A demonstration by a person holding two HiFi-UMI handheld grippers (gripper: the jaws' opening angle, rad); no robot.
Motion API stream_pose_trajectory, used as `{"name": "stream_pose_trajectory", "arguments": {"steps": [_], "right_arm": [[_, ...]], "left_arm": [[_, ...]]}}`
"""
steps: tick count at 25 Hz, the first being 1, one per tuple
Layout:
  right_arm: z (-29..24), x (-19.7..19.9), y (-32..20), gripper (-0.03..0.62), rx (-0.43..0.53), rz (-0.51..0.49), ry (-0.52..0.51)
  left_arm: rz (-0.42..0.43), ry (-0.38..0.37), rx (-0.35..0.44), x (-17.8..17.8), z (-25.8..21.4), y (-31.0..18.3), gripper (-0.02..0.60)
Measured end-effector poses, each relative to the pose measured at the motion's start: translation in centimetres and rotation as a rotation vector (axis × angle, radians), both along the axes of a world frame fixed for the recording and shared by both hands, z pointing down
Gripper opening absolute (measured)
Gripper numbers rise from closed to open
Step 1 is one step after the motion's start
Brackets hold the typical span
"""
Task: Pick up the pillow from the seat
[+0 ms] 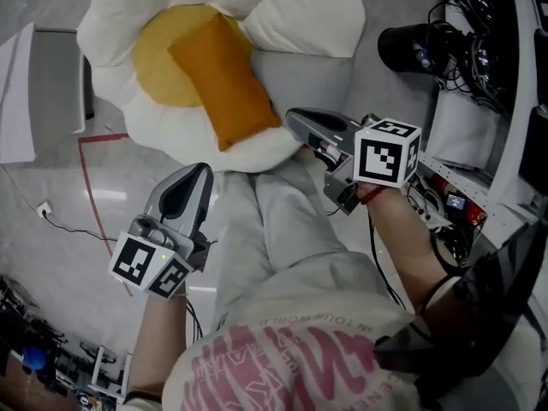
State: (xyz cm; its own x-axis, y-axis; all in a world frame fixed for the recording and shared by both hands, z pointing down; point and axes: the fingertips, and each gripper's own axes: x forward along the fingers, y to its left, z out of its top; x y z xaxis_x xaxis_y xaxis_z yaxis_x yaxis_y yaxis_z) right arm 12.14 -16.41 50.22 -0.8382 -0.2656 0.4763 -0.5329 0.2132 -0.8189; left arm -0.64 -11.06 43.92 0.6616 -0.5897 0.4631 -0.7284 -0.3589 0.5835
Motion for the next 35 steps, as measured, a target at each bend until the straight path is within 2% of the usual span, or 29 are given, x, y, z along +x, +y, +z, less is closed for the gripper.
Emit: {"name": "stream_pose_trajectory", "arguments": {"steps": [6,11,15,19,22,27,30,33,35], "right_arm": [[6.0,-0.2,1.4,0.005,-0.086,0.066,0.023],[11.1,-0.8,1.5,0.005,-0.128,0.079,0.051],[13.9,-1.6,2.2,0.005,-0.147,0.038,0.079],[17.0,-1.6,1.3,0.005,-0.140,0.027,0.104],[18.2,-1.6,0.6,0.005,-0.117,0.015,0.128],[19.3,-1.3,-1.6,0.005,-0.025,-0.016,0.189],[19.5,-1.5,-2.5,0.005,-0.021,0.016,0.153],[19.7,-2.4,-3.7,0.005,-0.004,0.028,0.107],[20.0,-3.0,-4.4,0.005,0.014,0.023,0.093]], "left_arm": [[0.096,0.050,-0.055,1.0,6.9,-0.6,0.015],[0.046,0.101,-0.086,-0.6,11.8,-1.6,0.015],[0.017,0.098,-0.150,-2.6,15.4,-0.3,0.015],[0.018,0.113,-0.219,-4.0,19.6,0.4,0.015],[0.013,0.138,-0.233,-5.0,21.6,0.3,0.015],[-0.046,0.238,-0.259,-5.8,23.9,-1.1,0.014],[-0.061,0.291,-0.281,-5.5,25.0,-1.2,0.014],[-0.070,0.290,-0.275,-5.9,26.1,-1.9,0.015],[-0.076,0.293,-0.270,-6.5,26.8,-2.5,0.076]]}}
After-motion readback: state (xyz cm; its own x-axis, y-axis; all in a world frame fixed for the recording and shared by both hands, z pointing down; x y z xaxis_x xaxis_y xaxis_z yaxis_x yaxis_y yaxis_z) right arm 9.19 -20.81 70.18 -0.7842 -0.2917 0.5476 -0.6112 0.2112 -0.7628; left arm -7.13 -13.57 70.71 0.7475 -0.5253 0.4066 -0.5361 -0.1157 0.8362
